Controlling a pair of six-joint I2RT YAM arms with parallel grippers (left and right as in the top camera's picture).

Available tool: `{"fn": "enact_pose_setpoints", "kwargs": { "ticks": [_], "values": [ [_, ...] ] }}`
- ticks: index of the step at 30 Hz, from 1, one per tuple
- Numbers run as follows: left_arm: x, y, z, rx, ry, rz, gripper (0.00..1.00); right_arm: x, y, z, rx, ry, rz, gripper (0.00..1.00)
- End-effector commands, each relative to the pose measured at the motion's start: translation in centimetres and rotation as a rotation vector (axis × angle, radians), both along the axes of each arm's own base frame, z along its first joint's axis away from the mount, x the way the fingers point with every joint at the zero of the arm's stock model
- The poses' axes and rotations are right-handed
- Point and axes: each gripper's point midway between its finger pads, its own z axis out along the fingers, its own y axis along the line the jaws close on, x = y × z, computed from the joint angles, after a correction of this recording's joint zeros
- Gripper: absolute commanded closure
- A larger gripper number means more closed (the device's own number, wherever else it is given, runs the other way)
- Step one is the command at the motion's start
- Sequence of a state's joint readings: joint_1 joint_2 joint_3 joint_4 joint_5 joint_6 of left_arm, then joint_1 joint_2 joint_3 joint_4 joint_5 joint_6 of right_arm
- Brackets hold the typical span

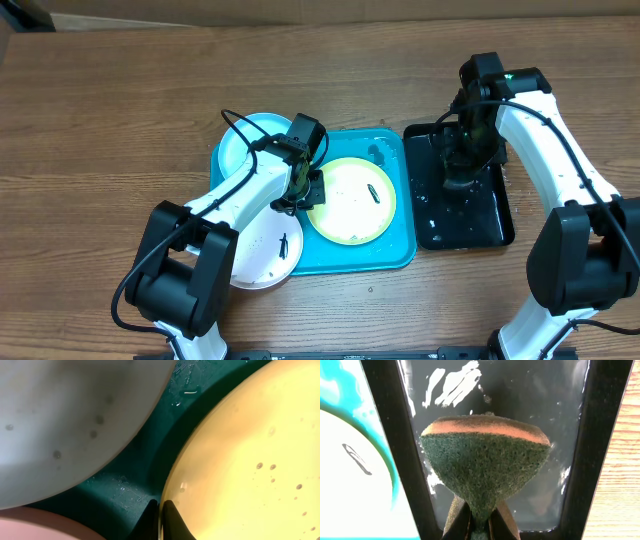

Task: Clean dirty plates on tray and stack at the side
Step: 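Dip the green sponge in the black tray water with right gripper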

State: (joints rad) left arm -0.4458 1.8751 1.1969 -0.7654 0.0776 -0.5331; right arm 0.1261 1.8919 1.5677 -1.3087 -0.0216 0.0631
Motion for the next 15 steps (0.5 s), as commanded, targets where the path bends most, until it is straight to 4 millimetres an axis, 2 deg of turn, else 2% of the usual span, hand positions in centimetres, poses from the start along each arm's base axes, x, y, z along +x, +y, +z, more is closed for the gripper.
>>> {"fn": "enact_pose_setpoints", "kwargs": {
  "ticks": [1, 4, 6, 9, 12, 15],
  "values": [
    [-0.3, 0.0, -0.6, 0.003, 0.019, 0.012, 0.92, 0.1, 0.1, 0.4, 0.003, -0.011, 0.018, 0.96],
    [-0.2, 0.1, -0.6, 0.003, 0.018, 0.012, 0.91, -0.3, 0.1, 0.3, 0.000, 0.007, 0.019, 0.96],
    [-0.2, 0.1, -0.6, 0.006, 0.017, 0.013, 0.96, -0.6, 0.1, 0.2, -0.001, 0.018, 0.019, 0.96],
    [-0.4, 0.2, -0.6, 0.009, 0.025, 0.013, 0.96, -0.7, 0.0, 0.1, -0.006, 0.022, 0.019, 0.96],
    [-0.8, 0.4, -0.7, 0.016, 0.041, 0.013, 0.96, -0.8, -1.0, -0.2, -0.060, 0.023, -0.002, 0.96],
    [-1.0, 0.5, -0.7, 0.024, 0.050, 0.013, 0.96, 0.0, -1.8, -0.8, -0.111, -0.014, -0.040, 0.96]
  ]
}}
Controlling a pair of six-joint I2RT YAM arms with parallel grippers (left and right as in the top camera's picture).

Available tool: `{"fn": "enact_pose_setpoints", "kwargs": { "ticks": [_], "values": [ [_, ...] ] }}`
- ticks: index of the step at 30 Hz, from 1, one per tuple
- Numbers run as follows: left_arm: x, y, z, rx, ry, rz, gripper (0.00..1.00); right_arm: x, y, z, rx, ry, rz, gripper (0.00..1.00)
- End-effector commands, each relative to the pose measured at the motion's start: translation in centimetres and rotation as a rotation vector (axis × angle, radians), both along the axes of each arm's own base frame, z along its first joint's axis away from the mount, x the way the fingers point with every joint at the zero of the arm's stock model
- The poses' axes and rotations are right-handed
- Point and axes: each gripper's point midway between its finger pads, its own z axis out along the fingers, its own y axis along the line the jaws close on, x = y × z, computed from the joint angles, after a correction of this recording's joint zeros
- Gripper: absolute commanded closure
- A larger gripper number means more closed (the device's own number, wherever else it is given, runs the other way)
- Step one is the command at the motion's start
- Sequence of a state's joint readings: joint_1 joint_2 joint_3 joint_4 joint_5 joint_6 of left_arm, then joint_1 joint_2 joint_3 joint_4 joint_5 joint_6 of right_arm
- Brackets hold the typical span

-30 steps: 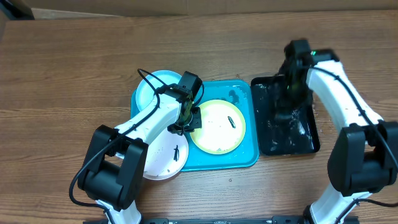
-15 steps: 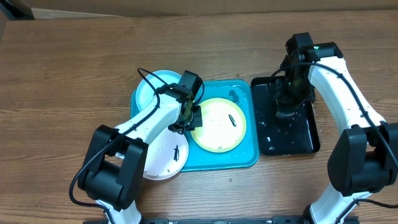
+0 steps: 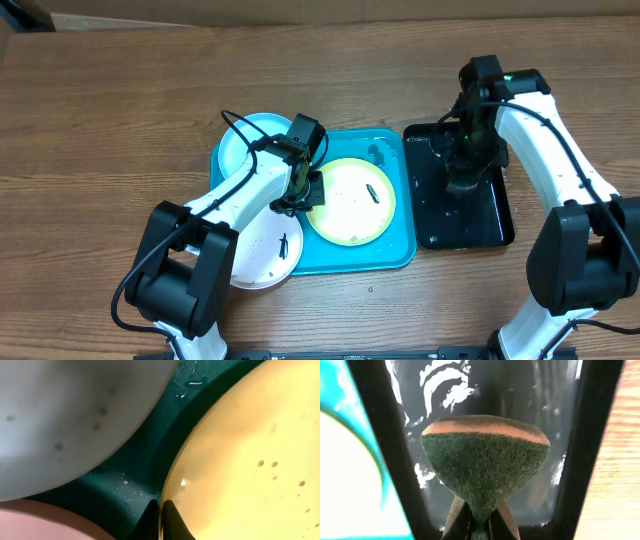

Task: Clean dirty plates on tray and stack at the side
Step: 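Dip the green sponge in the black tray water with right gripper, then scrub the yellow plate surface with the sponge in right gripper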

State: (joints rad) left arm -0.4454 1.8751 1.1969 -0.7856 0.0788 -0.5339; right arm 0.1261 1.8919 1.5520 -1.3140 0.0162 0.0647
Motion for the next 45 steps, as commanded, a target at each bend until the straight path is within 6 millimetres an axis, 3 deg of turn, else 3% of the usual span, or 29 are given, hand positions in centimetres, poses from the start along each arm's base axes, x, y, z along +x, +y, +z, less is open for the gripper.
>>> {"fn": "enact_pose_setpoints", "kwargs": {
  "ticks": [1, 6, 8, 10, 11, 13, 14, 16, 17, 20, 23, 26, 31, 36, 42, 45],
  "values": [
    [-0.6, 0.4, -0.6, 0.021, 0.031, 0.012, 0.96, 0.6, -1.1, -0.7, -0.069, -0.037, -0.039, 0.96],
    [-0.6, 0.4, -0.6, 0.022, 0.029, 0.012, 0.96, -0.3, -1.6, -2.2, -0.100, -0.015, -0.113, 0.96],
    [-0.7, 0.5, -0.7, 0.024, 0.033, 0.012, 0.96, -0.1, -0.2, -2.3, -0.021, -0.020, -0.198, 0.96],
    [-0.7, 0.5, -0.7, 0.024, 0.033, 0.012, 0.96, -0.3, 1.4, -2.1, 0.056, -0.007, -0.007, 0.96],
    [-0.7, 0.5, -0.7, 0.024, 0.033, 0.010, 0.96, -0.6, -0.3, -1.9, -0.046, 0.004, 0.000, 0.96],
    [-0.7, 0.5, -0.7, 0.025, 0.032, 0.000, 0.96, -0.8, -4.2, -0.8, -0.275, -0.021, -0.205, 0.96],
    [-0.7, 0.5, -0.7, 0.025, 0.032, -0.003, 0.96, -0.7, -3.7, -0.8, -0.245, -0.025, -0.239, 0.96],
    [-0.5, 0.4, -0.6, 0.022, 0.026, -0.003, 0.96, -0.8, -0.1, -1.2, -0.037, 0.016, -0.086, 0.96],
    [-0.4, 0.3, -0.6, 0.019, 0.021, -0.003, 0.96, -1.2, 0.3, -1.2, -0.019, 0.034, -0.029, 0.96],
    [-0.2, 0.2, -0.6, 0.015, 0.012, -0.002, 0.96, -2.2, -2.6, -0.6, -0.200, 0.051, -0.150, 0.96],
    [-0.3, 0.3, -0.6, 0.017, 0.015, -0.003, 0.96, -1.9, -1.1, -0.6, -0.107, 0.053, -0.070, 0.96],
    [-0.3, 0.3, -0.6, 0.017, 0.016, -0.003, 0.96, -1.8, -1.0, 1.3, -0.103, 0.057, -0.055, 0.96],
    [-0.2, 0.2, -0.6, 0.015, 0.012, -0.002, 0.96, -0.3, 1.9, 4.6, 0.050, 0.002, -0.032, 0.96],
    [-0.2, 0.2, -0.6, 0.015, 0.014, -0.002, 0.96, 0.1, 7.9, 6.9, 0.343, -0.031, 0.110, 0.96],
    [-0.2, 0.2, -0.6, 0.015, 0.013, -0.002, 0.96, -0.7, 13.2, 6.6, 0.389, -0.053, 0.245, 0.96],
    [-0.2, 0.2, -0.6, 0.015, 0.012, -0.002, 0.96, -1.0, 14.0, 4.8, 0.237, -0.075, 0.244, 0.96]
  ]
}}
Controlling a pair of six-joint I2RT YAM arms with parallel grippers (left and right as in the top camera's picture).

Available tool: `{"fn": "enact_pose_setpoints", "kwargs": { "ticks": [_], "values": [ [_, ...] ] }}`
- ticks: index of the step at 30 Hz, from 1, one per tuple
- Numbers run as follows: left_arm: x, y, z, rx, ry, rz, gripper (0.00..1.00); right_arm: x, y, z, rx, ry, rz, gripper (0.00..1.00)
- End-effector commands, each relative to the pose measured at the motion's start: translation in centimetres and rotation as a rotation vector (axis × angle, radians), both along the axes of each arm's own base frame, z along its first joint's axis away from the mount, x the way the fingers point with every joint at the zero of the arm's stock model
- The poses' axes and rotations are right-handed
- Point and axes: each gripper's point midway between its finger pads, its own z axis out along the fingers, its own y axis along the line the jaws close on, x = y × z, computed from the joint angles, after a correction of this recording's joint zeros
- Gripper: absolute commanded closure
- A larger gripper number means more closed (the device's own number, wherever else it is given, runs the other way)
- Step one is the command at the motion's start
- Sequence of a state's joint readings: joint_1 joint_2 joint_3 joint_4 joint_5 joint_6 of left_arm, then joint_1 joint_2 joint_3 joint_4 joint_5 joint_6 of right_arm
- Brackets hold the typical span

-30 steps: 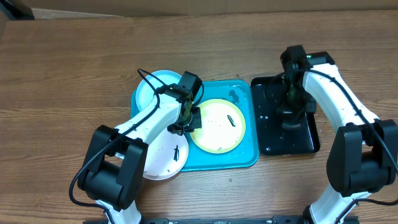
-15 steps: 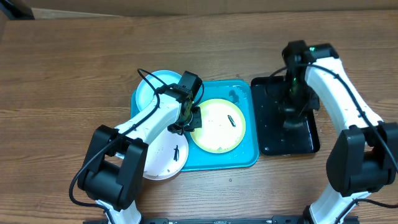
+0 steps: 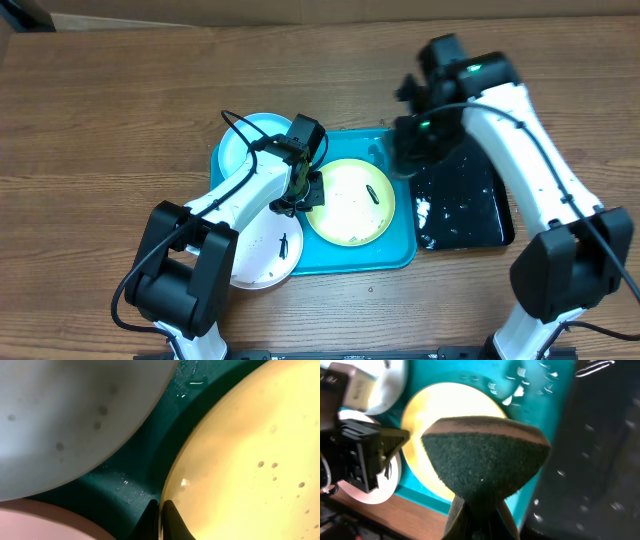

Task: Clean dirty plates on tray and stack at the side
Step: 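Scrub the yellow plate surface with the sponge in right gripper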

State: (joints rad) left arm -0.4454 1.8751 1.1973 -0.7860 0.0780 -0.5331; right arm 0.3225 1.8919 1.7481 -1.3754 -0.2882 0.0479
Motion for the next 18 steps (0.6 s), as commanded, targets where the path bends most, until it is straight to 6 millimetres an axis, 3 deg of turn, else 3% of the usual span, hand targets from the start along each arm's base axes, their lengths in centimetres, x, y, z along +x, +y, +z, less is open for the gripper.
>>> {"fn": "enact_pose_setpoints", "kwargs": {
  "ticks": [1, 6, 18],
  "values": [
    [-0.2, 0.2, -0.6, 0.014, 0.013, -0.001, 0.96, -0.9, 1.2, -1.7, -0.156, -0.040, -0.003, 0.96],
    [-0.2, 0.2, -0.6, 0.015, 0.015, -0.002, 0.96, -1.5, 1.4, -4.4, -0.316, -0.094, 0.010, 0.96],
    [-0.4, 0.3, -0.6, 0.017, 0.021, -0.002, 0.96, -1.9, 1.9, -10.5, -0.305, -0.140, 0.062, 0.96]
  ]
}}
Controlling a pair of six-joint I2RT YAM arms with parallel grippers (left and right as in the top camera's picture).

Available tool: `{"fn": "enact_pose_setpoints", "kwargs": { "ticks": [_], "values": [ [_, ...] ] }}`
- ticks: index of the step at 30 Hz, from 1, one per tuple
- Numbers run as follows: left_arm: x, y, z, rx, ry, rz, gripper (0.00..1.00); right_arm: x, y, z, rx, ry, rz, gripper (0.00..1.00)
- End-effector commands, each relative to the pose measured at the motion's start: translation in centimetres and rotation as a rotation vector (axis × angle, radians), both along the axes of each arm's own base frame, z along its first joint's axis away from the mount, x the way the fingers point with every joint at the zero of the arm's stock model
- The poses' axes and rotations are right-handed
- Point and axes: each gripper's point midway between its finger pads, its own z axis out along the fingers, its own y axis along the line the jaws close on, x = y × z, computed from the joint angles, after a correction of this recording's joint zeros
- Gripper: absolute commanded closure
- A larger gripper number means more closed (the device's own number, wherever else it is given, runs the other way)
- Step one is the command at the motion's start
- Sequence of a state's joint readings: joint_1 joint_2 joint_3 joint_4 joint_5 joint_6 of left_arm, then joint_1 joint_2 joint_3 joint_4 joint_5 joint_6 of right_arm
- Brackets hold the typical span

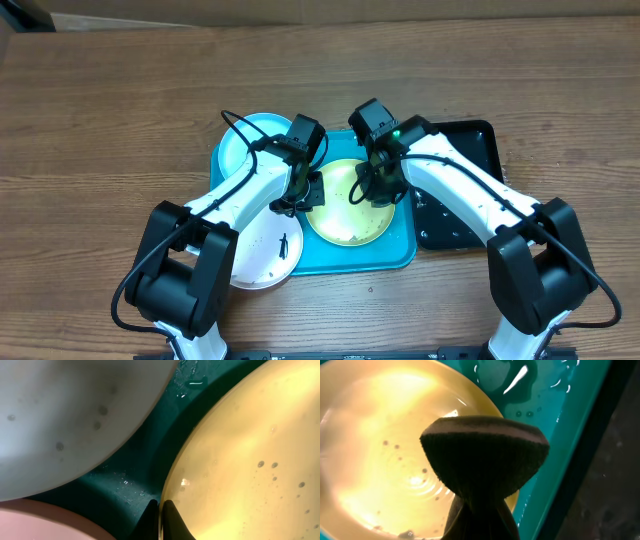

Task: Clean dirty plates on tray and stack at the side
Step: 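Scrub the yellow plate surface with the sponge in right gripper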

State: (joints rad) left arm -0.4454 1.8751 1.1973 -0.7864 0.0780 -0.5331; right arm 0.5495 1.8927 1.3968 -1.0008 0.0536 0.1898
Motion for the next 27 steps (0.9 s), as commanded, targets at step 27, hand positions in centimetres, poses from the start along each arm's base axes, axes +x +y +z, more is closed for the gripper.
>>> {"fn": "enact_pose_setpoints", "kwargs": {
  "ticks": [27],
  "values": [
    [-0.6, 0.4, -0.7, 0.022, 0.031, -0.002, 0.96, -3.3, 4.5, -6.6, 0.237, 0.252, 0.041, 0.96]
  ]
}}
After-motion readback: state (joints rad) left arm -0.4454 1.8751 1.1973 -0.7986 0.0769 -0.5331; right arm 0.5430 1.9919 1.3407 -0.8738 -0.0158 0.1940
